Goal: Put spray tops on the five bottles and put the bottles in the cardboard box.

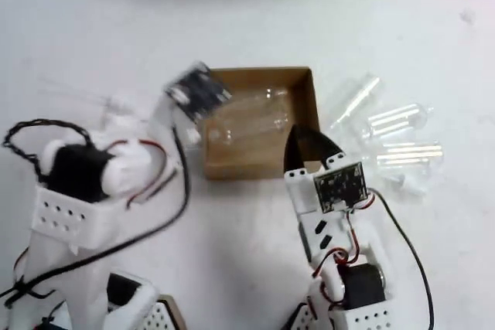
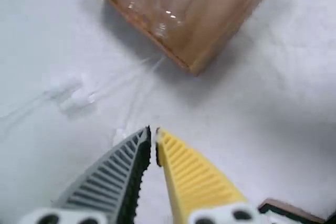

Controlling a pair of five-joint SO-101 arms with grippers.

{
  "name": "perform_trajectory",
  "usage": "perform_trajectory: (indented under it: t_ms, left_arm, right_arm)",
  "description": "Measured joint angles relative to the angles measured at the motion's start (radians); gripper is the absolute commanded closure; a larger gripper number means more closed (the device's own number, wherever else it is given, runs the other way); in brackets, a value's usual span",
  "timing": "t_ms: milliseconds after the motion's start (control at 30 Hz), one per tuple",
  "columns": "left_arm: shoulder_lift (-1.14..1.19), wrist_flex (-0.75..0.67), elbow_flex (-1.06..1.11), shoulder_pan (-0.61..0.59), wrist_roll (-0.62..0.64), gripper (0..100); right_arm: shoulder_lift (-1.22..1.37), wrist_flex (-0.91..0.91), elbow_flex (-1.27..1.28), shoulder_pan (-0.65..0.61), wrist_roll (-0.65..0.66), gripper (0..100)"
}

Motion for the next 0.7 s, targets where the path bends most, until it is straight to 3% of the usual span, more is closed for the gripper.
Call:
perform_trajectory:
  t_ms: [167,367,467,700]
  left_arm:
    - [-0.014,-0.215,0.153,-0.163,0.133,98]
    - [-0.015,-0.669,0.559,-0.238,0.341,98]
    - [-0.015,-0.865,0.69,-0.244,0.414,98]
    - [-0.015,-1.073,0.856,-0.269,0.47,98]
  right_arm:
    - [0.0,-0.006,0.0,0.0,0.0,98.1]
    - [0.074,-0.006,-0.011,-0.014,0.0,98.1]
    - [0.233,-0.006,-0.091,-0.048,-0.002,98.2]
    - [0.773,0.074,-0.462,-0.072,-0.034,97.1]
